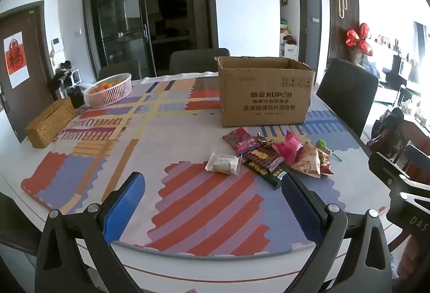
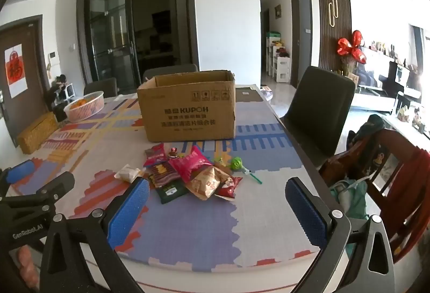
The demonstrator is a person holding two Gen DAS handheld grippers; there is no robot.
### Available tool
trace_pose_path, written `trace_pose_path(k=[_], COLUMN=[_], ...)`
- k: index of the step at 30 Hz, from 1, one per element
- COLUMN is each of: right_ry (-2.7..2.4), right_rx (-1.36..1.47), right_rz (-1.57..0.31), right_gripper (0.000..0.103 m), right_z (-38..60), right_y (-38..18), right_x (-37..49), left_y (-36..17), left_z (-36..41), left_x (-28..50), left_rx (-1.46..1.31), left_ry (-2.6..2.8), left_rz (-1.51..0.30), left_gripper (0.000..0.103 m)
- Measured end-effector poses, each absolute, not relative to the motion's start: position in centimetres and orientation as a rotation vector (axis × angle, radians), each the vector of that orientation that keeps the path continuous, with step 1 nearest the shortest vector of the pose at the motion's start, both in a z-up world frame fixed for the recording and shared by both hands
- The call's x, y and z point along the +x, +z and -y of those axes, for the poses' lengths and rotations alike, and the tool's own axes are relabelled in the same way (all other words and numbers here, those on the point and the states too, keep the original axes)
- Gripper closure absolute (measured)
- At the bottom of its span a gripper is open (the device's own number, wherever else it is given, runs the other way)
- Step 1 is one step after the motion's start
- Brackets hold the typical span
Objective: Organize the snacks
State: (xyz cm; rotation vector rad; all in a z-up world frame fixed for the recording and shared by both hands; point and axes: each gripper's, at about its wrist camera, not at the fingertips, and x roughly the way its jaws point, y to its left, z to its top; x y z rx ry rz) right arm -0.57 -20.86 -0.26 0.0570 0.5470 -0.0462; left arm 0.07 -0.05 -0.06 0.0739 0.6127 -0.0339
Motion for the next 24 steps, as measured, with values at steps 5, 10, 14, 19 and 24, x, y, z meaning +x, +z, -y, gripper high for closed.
trace_pose_path(k=[5, 10, 14, 19, 24], right_ry=[-0.043, -0.046, -0.045, -0.042, -0.041], right_rx=[0.059, 0.046, 0.048, 0.047, 0.045], right_rz=[-0.542, -0.551, -0.553, -0.555, -0.556], right_gripper=[0.001, 0.001, 0.001, 0.001, 0.001], right_z=[20.83, 20.61, 20.59, 20.39, 20.21], right_y=[-0.26, -0.26, -0.29, -0.58, -0.69], right_x=[-0.67, -0.46, -0.56, -0.46, -0.35], left_y=[0.09, 0.03, -0.14, 0.08, 0.15], left_z=[-0.11, -0.38, -0.42, -0.62, -0.64], left_x=[-0.1, 0.17, -0.17, -0.44, -0.36], left_rx=[0.059, 0.044, 0.04, 0.039, 0.038], left_ry=[-0.036, -0.038, -0.041, -0.035, -0.035], left_rz=[-0.614, -0.614, -0.596, -0.589, -0.591], left_gripper=[0.0, 0.0, 0.0, 0.0, 0.0])
